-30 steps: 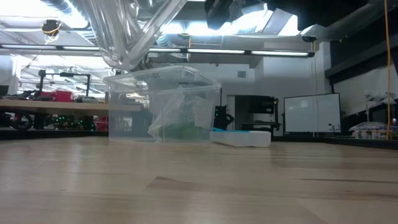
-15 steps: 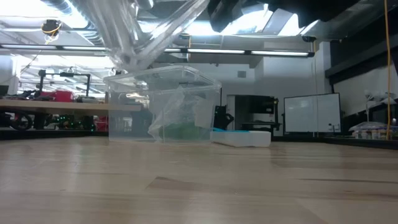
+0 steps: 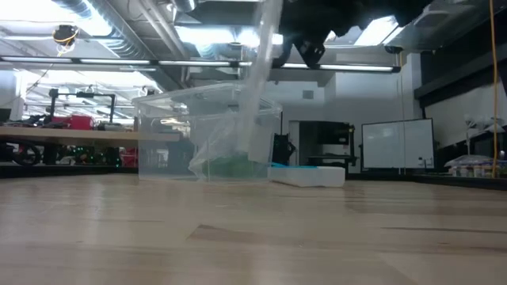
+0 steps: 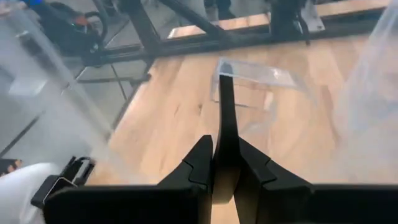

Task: Roll bandage
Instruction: Close the transparent bin

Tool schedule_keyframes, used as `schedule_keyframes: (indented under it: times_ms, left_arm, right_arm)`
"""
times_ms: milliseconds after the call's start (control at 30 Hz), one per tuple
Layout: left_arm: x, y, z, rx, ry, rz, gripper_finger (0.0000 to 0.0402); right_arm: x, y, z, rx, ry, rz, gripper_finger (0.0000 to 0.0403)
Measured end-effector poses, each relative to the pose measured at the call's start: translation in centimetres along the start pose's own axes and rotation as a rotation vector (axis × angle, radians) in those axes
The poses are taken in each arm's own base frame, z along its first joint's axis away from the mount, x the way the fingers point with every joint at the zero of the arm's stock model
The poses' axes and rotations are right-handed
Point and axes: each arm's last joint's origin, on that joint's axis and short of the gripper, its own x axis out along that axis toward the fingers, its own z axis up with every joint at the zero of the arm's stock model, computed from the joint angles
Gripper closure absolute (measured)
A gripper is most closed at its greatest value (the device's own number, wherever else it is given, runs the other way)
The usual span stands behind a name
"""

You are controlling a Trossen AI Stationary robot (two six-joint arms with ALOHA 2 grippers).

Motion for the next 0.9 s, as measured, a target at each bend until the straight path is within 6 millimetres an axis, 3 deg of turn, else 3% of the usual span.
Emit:
schedule_keyframes:
  times_ms: [267, 433, 633, 900]
  left_arm:
    - [0.3, 1.1, -0.7, 0.026, 0.01, 0.019, 0.0386]
    - [0.7, 1.9, -1.5, 0.012, 0.013, 0.035, 0.0386]
    - [1.5, 2.6, -3.5, 0.004, 0.018, 0.059, 0.0386]
    - [2.6, 3.8, -5.8, -0.018, 0.021, 0.094, 0.0386]
  right_arm:
    - [-1.9, -2.3, 2.6, -0.005, 0.153, -0.187, 0.0366]
    - [-3.9, -2.2, 7.2, -0.091, 0.207, -0.308, 0.0366]
    - [-6.9, -2.6, 12.4, -0.068, 0.195, -0.387, 0.0366]
    - [-6.8, -5.6, 14.4, 0.026, 0.343, -0.421, 0.0366]
